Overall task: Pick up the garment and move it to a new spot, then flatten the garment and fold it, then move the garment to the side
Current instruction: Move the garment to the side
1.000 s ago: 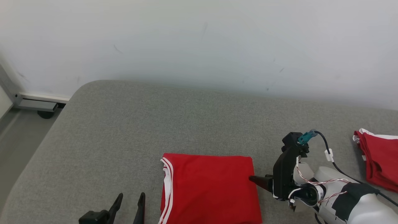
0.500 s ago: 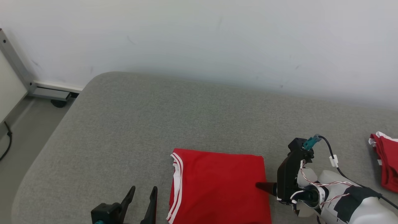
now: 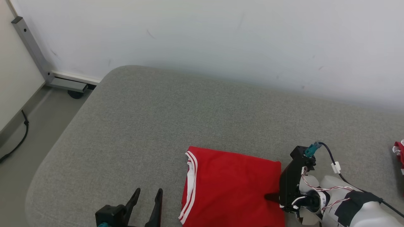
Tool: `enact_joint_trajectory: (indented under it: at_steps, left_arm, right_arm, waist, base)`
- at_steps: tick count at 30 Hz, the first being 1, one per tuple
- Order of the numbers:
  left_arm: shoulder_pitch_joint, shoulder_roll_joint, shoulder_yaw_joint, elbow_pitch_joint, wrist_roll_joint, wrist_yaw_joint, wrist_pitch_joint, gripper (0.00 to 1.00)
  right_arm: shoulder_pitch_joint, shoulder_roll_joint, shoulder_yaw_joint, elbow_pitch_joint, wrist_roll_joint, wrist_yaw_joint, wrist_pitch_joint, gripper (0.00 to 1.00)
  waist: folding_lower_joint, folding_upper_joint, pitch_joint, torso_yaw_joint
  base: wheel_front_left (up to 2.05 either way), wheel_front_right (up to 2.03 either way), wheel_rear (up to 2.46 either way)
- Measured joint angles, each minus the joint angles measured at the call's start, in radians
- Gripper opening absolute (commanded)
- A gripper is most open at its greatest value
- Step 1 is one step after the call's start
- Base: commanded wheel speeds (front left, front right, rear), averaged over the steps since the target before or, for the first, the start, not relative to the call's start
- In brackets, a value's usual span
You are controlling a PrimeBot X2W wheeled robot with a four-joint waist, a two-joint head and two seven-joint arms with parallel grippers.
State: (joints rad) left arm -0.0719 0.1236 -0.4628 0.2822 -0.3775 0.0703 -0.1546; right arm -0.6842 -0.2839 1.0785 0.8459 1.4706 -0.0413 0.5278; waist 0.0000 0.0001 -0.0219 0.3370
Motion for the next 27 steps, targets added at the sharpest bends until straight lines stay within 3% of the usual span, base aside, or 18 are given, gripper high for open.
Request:
enact_joint_trajectory:
  at_steps: [13,27]
  left_arm:
    - [0.001,0.003,0.019,0.015,-0.001,0.002,-0.006,1.00]
    - [0.004,0.007,0.023,0.012,-0.002,0.003,-0.015,1.00]
  right_arm:
    - [-0.065,0.017,-0.044,0.050,0.008,0.007,-0.008,0.00]
    - [-0.238,-0.029,-0.060,0.109,-0.011,0.025,0.011,0.00]
  waist:
    - [0.0000,0.0000,0.000,-0.004]
    - [0.0000,0.0000,0.008,-0.066]
  base:
    - [0.00,0.00,0.00]
    - [0.00,0.00,0.00]
